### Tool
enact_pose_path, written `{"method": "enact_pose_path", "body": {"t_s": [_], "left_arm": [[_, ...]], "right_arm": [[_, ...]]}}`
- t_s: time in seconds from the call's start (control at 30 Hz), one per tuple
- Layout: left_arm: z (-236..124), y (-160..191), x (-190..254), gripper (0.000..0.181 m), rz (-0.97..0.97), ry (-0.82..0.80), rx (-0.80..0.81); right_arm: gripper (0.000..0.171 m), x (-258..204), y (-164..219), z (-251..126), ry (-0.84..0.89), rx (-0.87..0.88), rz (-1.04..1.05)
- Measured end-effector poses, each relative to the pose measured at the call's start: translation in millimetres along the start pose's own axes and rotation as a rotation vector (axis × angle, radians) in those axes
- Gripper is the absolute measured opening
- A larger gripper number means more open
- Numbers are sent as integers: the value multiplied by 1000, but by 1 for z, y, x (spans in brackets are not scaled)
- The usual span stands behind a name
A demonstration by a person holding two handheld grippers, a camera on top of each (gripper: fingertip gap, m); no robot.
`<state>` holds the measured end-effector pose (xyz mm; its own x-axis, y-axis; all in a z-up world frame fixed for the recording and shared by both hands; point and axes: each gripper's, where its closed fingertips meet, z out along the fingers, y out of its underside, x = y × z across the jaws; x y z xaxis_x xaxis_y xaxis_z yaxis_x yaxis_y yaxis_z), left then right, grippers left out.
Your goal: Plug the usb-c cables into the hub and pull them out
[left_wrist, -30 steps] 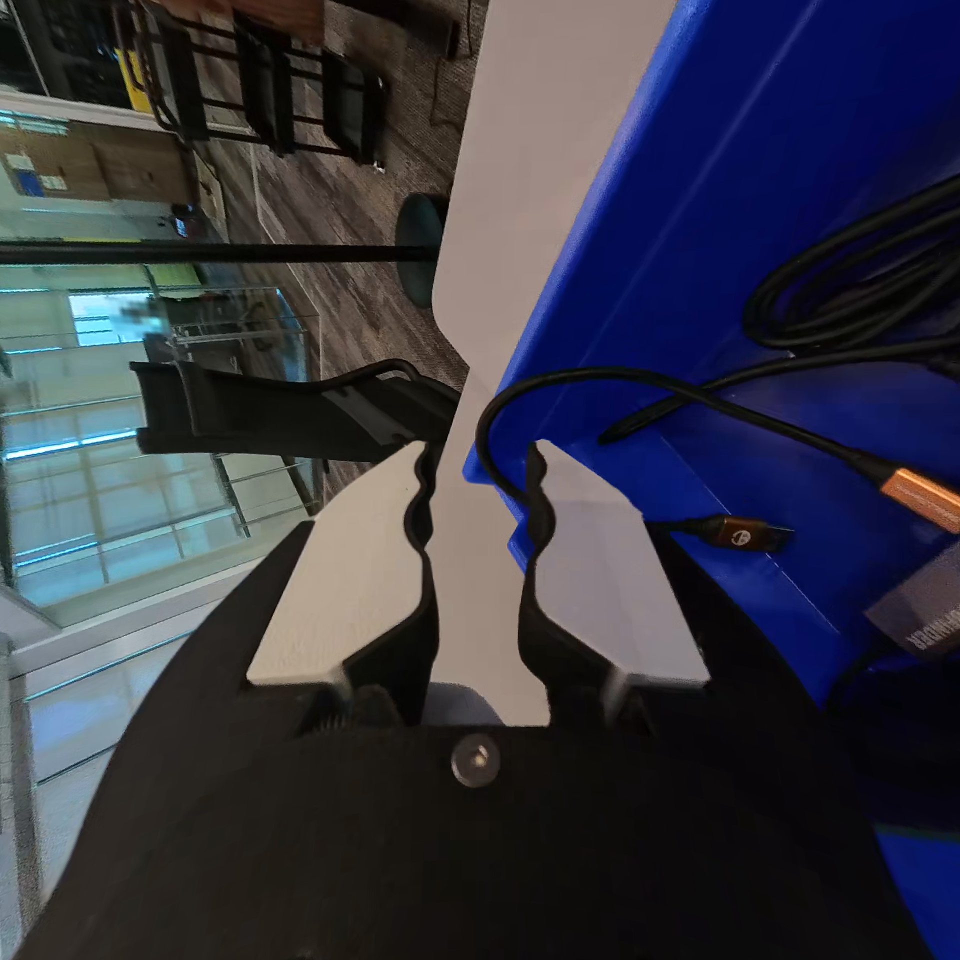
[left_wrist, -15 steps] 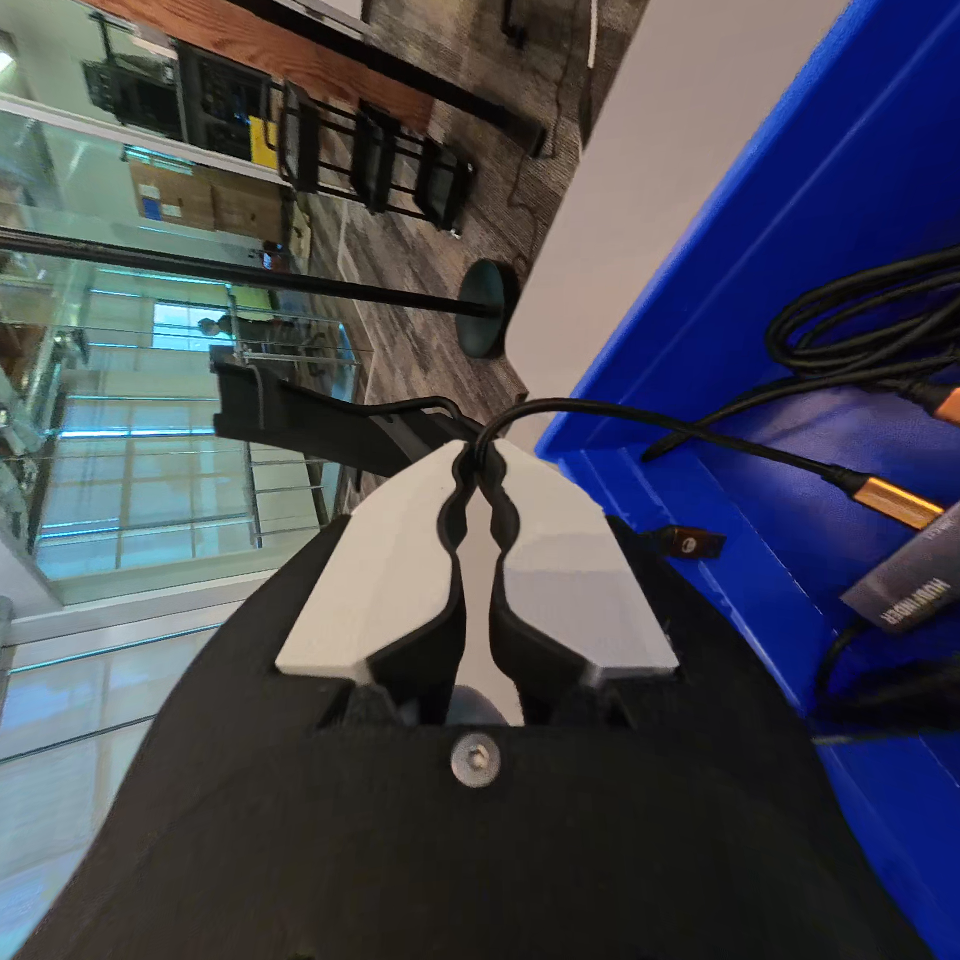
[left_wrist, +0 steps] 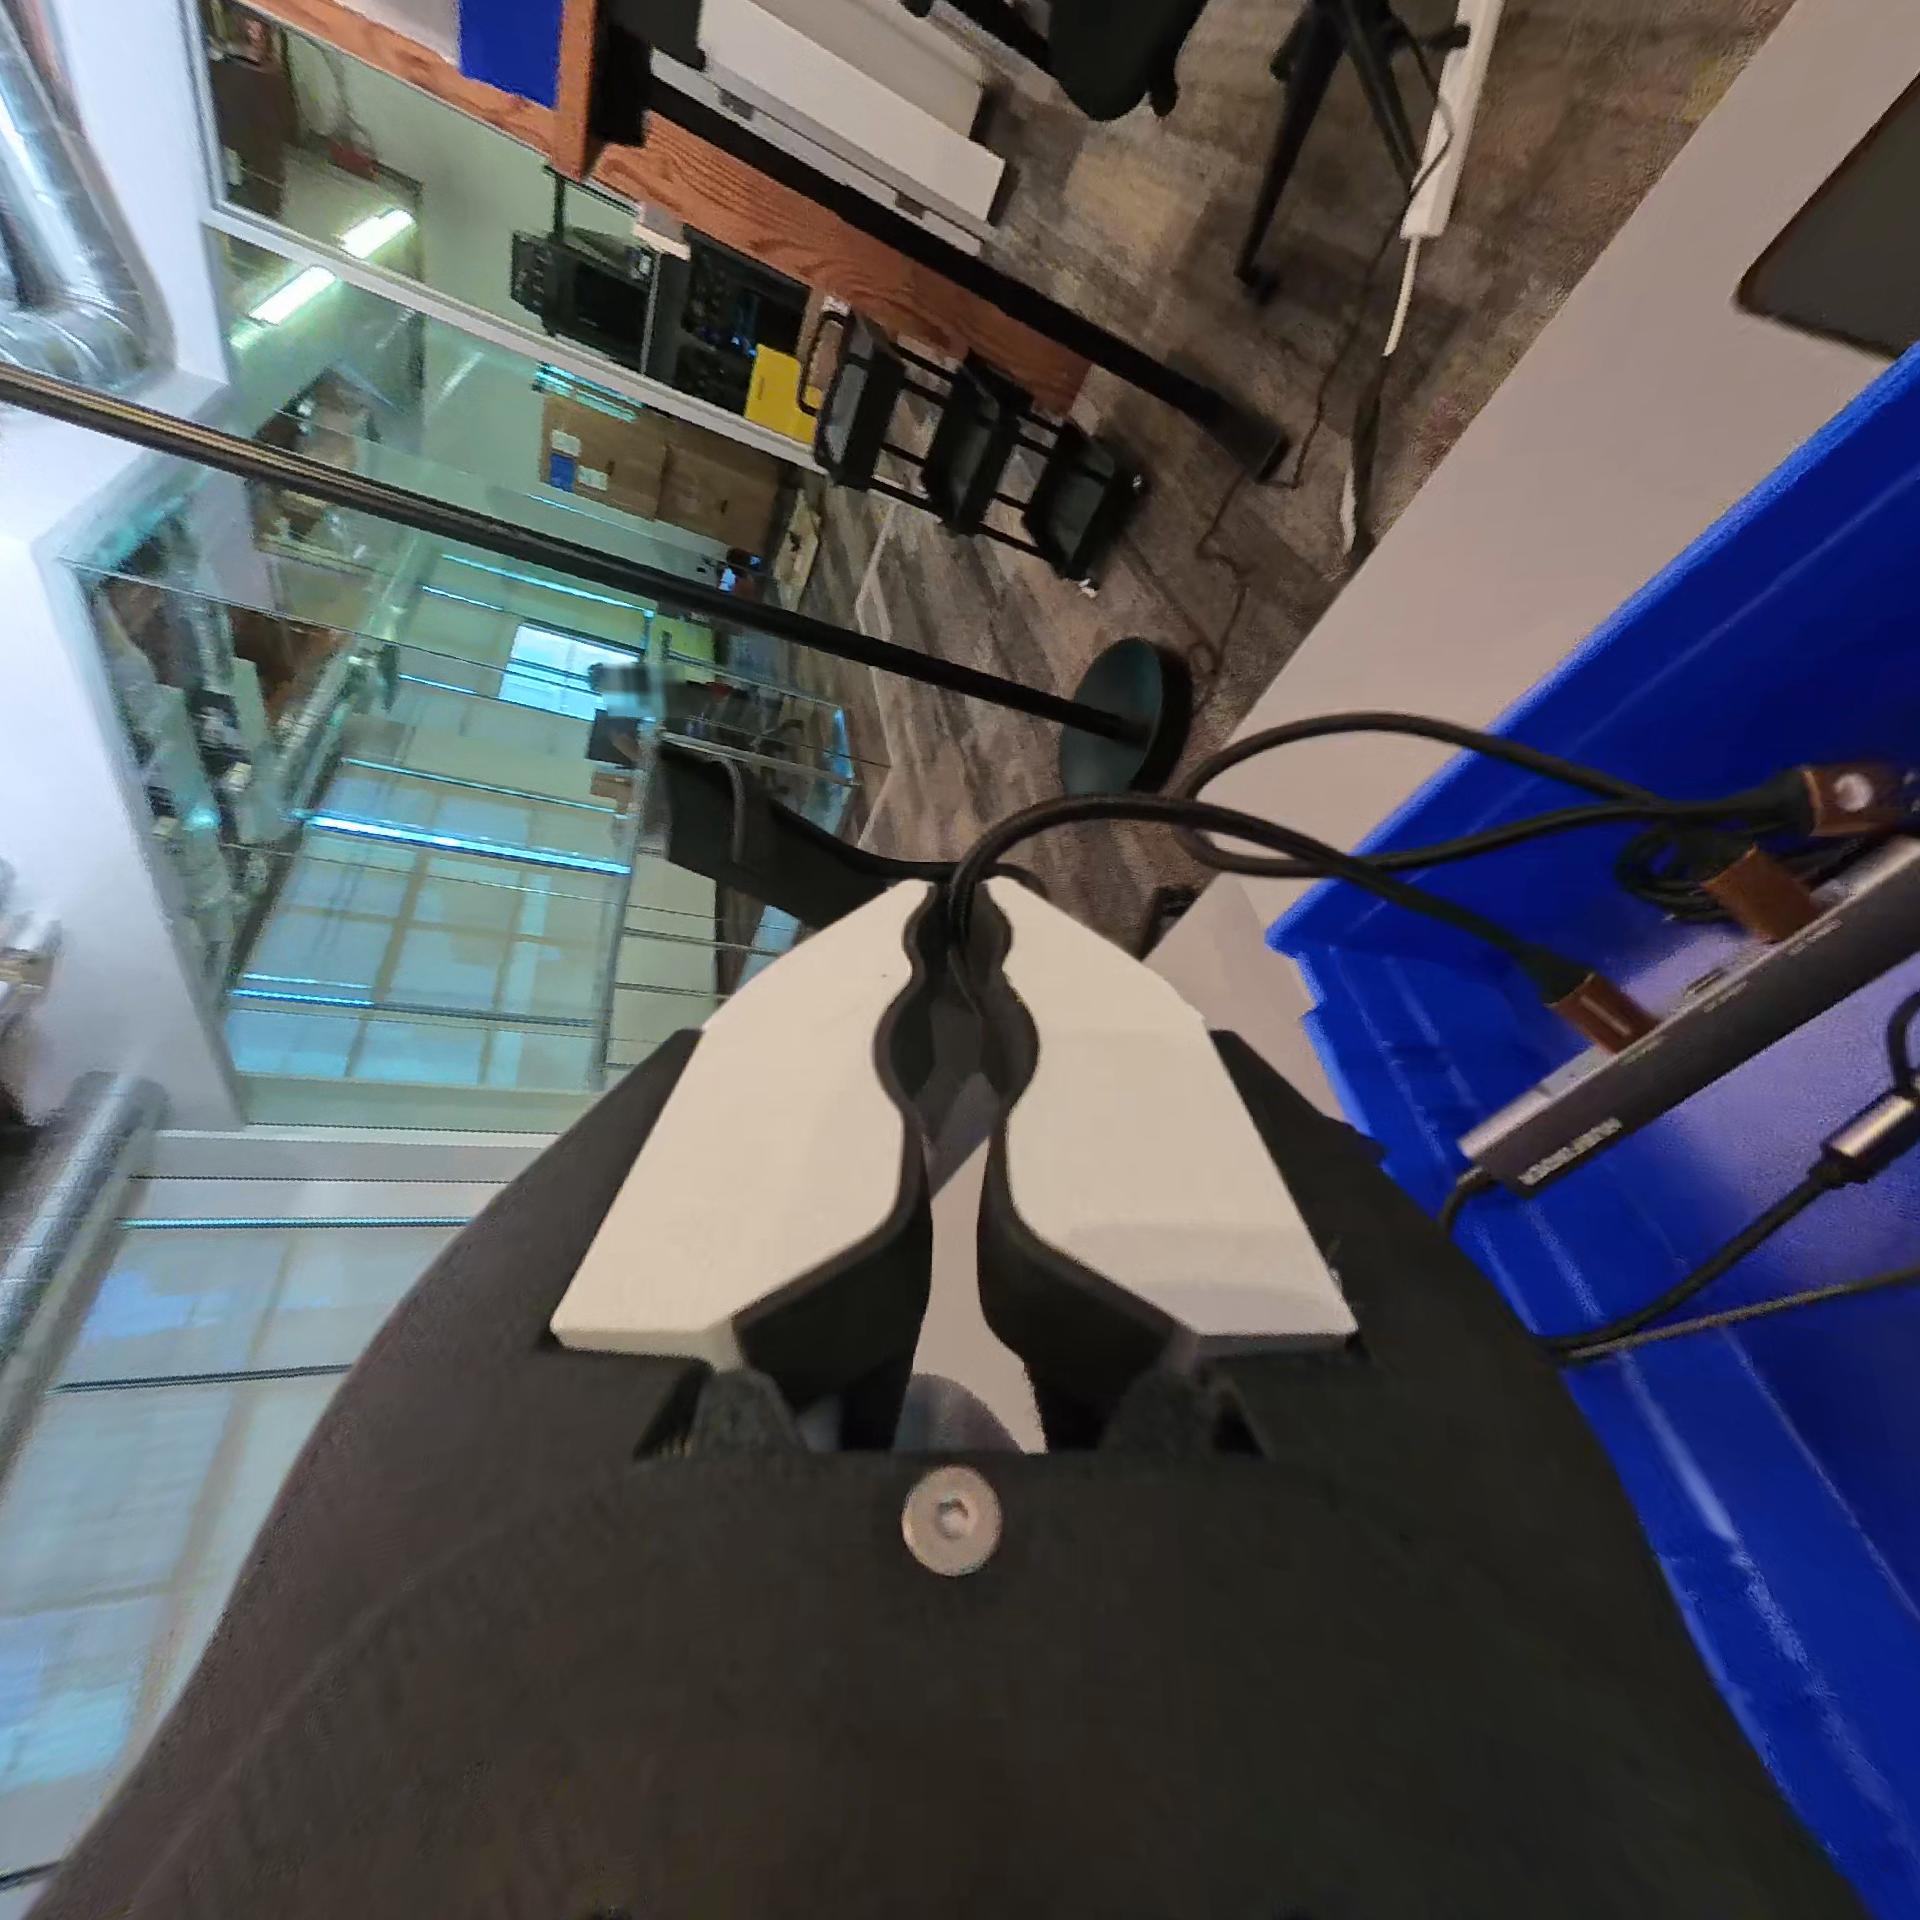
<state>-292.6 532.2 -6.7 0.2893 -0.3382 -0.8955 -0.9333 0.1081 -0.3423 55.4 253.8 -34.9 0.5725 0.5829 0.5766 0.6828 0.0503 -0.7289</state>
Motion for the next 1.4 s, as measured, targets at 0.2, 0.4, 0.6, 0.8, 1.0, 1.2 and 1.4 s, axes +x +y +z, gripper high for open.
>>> {"method": "enact_pose_path", "body": {"t_s": [0.2, 0.4, 0.6, 0.8, 1.0, 1.2, 1.4], "left_arm": [[-31, -32, -38, 4, 71, -95, 50], [-81, -94, -77, 4, 139, -196, 175], [-140, -172, -97, 4, 223, -267, 306], [-207, -257, -95, 4, 287, -316, 468], [-252, -324, -72, 4, 344, -302, 587], [-257, -360, -37, 4, 347, -241, 663], [-242, -380, -10, 4, 301, -155, 679]], "right_arm": [[37, -9, -18, 13, -43, 80, 67], [54, -33, -52, 32, -206, 262, 254], [70, -54, -79, 57, -231, 326, 323], [76, -60, -107, 65, -194, 439, 387], [74, -27, -119, 40, 3, 506, 347], [32, -46, -97, 2, -283, 382, 265], [18, -49, -83, 7, -222, 349, 61]]}}
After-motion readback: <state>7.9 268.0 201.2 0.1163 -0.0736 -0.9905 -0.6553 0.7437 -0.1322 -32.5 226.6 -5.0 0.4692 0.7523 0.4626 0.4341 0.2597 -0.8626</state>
